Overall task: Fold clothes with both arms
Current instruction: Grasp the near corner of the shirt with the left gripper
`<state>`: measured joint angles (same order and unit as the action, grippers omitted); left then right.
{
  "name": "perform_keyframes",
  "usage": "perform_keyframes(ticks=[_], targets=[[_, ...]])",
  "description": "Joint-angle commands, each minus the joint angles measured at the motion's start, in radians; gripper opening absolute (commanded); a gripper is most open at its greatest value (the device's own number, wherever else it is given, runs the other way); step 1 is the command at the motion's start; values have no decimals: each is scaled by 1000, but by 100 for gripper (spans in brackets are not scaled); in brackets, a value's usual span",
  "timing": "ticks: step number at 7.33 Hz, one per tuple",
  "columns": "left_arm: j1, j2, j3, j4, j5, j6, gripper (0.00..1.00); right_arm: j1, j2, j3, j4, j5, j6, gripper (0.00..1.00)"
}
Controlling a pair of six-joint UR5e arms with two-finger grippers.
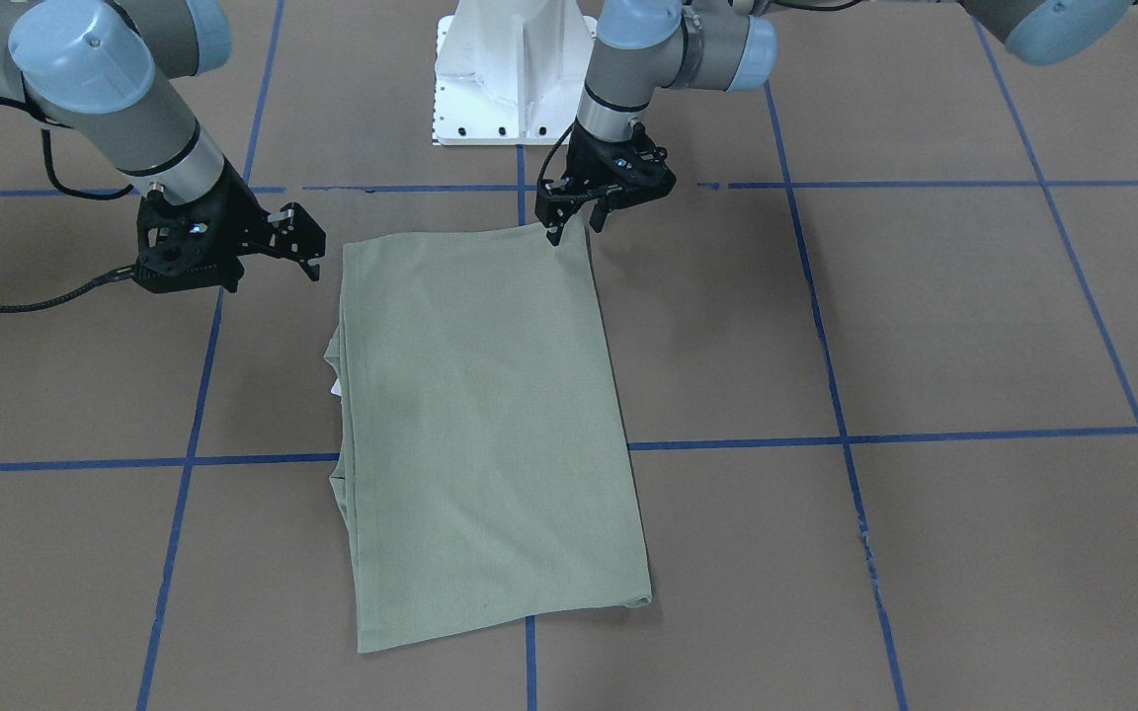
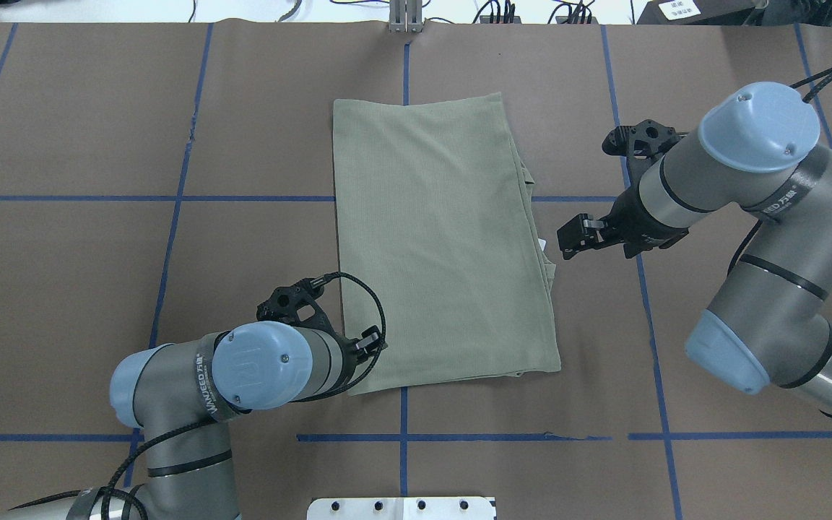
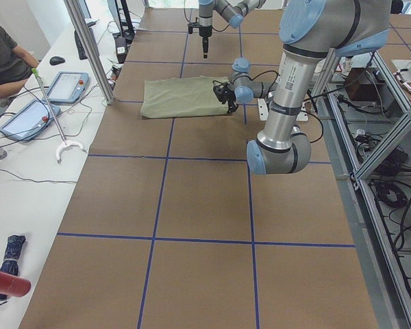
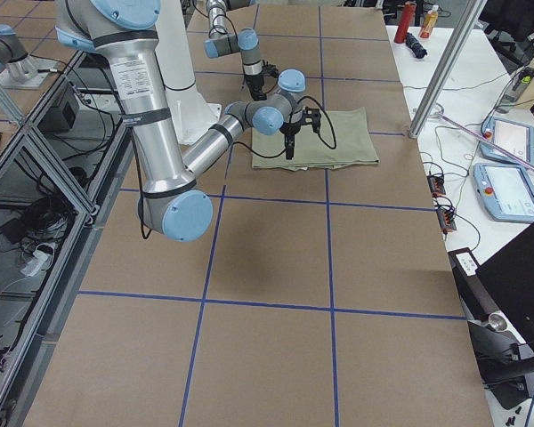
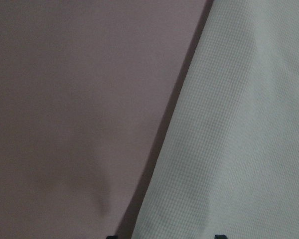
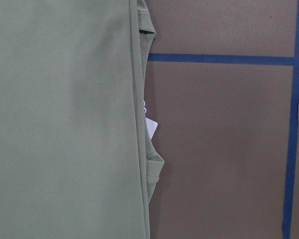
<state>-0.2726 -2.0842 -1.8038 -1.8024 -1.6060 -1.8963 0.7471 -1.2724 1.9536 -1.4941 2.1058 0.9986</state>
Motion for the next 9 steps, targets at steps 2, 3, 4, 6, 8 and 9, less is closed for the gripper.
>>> perform_keyframes(ticks=[2, 3, 4, 6, 8, 9], targets=[[3, -20, 23, 6, -2, -6, 70, 0, 2, -2, 0, -1, 0, 100], [3, -25, 30, 6, -3, -7, 68, -2, 7, -4, 0, -1, 0, 100], [3, -25, 32, 6, -3, -7, 66, -2, 8, -2, 0, -1, 2, 100], [3, -34, 38, 5, -5, -9, 64, -2, 7, -5, 0, -1, 2, 100], [4, -37, 47, 6, -5, -9, 63, 0, 7, -4, 0, -1, 2, 100], [6, -37, 49, 6, -5, -9, 63, 0, 7, -4, 0, -1, 2, 100]])
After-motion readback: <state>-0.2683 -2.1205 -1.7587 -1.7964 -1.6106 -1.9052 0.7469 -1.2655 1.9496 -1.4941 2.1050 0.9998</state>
